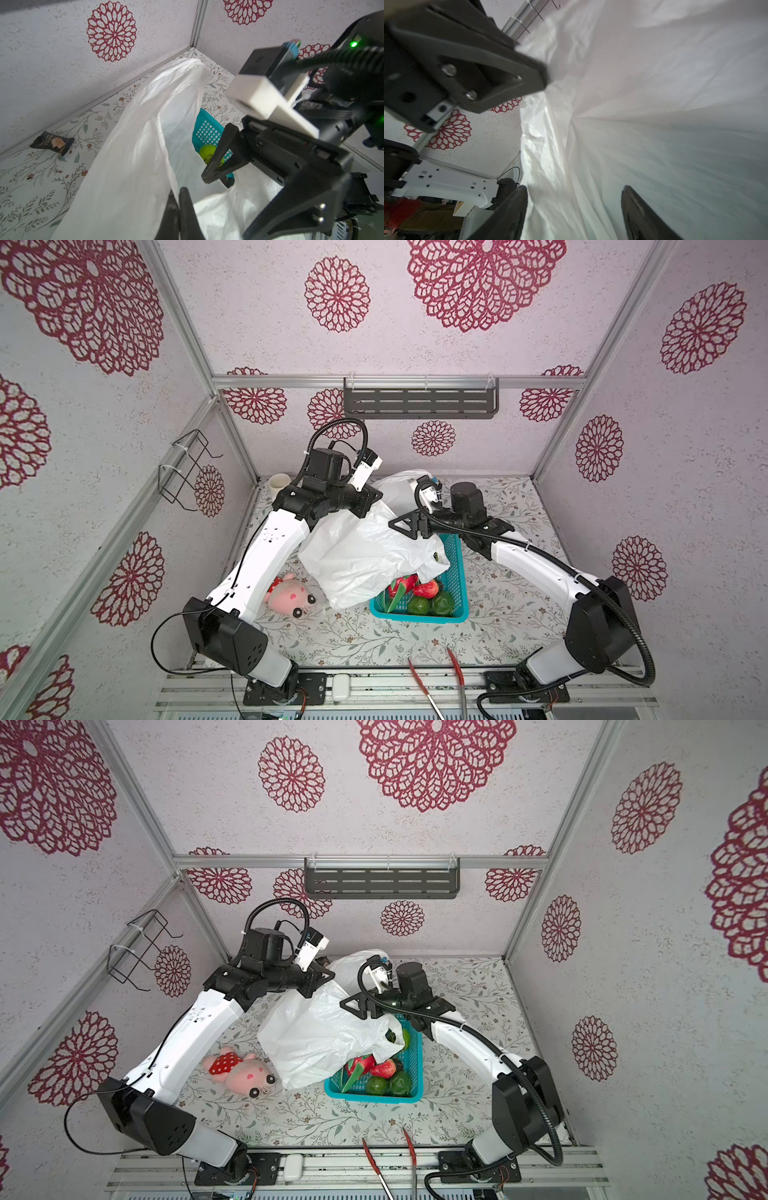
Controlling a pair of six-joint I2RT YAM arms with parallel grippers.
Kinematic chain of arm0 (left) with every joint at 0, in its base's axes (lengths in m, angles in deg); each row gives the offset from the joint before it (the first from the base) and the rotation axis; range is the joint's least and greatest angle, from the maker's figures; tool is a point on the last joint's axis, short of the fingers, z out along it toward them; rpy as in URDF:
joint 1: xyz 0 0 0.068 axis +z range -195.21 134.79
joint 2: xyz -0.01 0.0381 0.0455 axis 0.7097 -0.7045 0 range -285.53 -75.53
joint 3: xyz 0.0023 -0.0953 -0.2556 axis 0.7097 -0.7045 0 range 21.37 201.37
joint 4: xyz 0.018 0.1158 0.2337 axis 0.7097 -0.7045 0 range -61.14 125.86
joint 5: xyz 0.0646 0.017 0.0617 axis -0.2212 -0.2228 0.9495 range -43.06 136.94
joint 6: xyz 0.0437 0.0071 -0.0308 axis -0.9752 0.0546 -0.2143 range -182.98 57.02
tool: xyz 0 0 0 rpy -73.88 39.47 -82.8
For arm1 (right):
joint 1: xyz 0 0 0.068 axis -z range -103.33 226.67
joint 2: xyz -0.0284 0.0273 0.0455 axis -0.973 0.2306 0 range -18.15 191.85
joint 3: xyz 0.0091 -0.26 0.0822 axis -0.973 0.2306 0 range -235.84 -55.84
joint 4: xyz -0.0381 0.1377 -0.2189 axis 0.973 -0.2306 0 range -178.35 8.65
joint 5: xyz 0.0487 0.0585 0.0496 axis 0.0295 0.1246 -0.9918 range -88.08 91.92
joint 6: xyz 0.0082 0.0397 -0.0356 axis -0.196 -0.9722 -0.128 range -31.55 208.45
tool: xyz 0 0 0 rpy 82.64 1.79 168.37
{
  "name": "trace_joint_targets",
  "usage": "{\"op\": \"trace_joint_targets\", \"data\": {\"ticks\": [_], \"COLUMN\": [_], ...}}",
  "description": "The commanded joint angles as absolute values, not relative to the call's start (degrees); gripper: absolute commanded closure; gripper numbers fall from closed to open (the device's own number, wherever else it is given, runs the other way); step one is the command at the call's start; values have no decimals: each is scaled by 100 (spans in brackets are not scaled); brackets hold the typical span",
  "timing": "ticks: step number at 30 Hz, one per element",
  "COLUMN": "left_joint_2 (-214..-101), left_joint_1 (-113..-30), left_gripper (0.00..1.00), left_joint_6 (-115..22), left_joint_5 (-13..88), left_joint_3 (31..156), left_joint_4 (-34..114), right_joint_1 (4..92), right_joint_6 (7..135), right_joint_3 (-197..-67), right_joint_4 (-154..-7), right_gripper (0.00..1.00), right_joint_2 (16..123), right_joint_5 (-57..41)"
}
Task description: Place the fruits into the plastic bag
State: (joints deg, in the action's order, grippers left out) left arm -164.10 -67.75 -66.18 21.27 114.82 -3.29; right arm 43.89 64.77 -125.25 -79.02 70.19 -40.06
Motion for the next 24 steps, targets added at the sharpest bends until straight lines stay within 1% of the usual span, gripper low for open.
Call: {"op": "trace_joint_targets", "data": {"ticks": [1, 4, 6, 7, 8, 9, 10, 11, 14, 16, 17, 19, 20, 24], "left_joint_2": [-16349, -16377, -16394, -16416, -16428, -16438, -16459, -16501, -16706, -16834, -16887, -16944, -16963, -17121], "left_joint_1": [-6740, -6737, -6740, -6741, -6742, -6742, -6736, -6737, -6739, -6760, -6800, -6930, -6995, -7110], "left_gripper": [100, 100, 100, 88, 77, 72, 59, 55, 51, 43, 41, 39, 35, 31], "left_joint_6": [-6749, -6667, -6525, -6403, -6239, -6016, -5717, -5327, -4078, -3388, -3135, -2845, -2745, -2416], "left_joint_5": [2006, 1986, 2020, 2100, 2174, 2243, 2406, 2626, 3415, 3385, 3351, 3485, 3583, 3591], "left_joint_3": [11405, 11342, 11304, 11299, 11320, 11349, 11390, 11470, 11721, 11770, 11772, 11770, 11755, 11915], "left_joint_4": [48, 223, 391, 461, 511, 555, 580, 563, 214, -13, -120, -313, -392, -818], "right_joint_1": [4287, 4155, 4075, 4040, 4014, 3987, 3952, 3911, 3788, 3718, 3677, 3595, 3557, 3450], "right_joint_6": [6908, 6902, 6894, 6880, 6847, 6812, 6784, 6761, 6822, 6852, 6888, 7001, 7050, 7159], "right_joint_3": [-12750, -12733, -12758, -12785, -12791, -12795, -12808, -12827, -12947, -12997, -13025, -13081, -13104, -13142], "right_joint_4": [-8100, -8047, -8047, -8055, -8035, -8001, -7945, -7912, -7958, -7950, -7965, -8052, -8109, -8160], "right_gripper": [40, 70, 84, 88, 89, 90, 90, 90, 91, 91, 90, 91, 91, 91], "right_joint_2": [6999, 7039, 7061, 7062, 7049, 7038, 7021, 7005, 6992, 6983, 6984, 6990, 6996, 7014], "right_joint_5": [-3874, -3950, -3927, -3877, -3782, -3710, -3671, -3610, -3425, -3264, -3167, -2972, -2871, -2619]}}
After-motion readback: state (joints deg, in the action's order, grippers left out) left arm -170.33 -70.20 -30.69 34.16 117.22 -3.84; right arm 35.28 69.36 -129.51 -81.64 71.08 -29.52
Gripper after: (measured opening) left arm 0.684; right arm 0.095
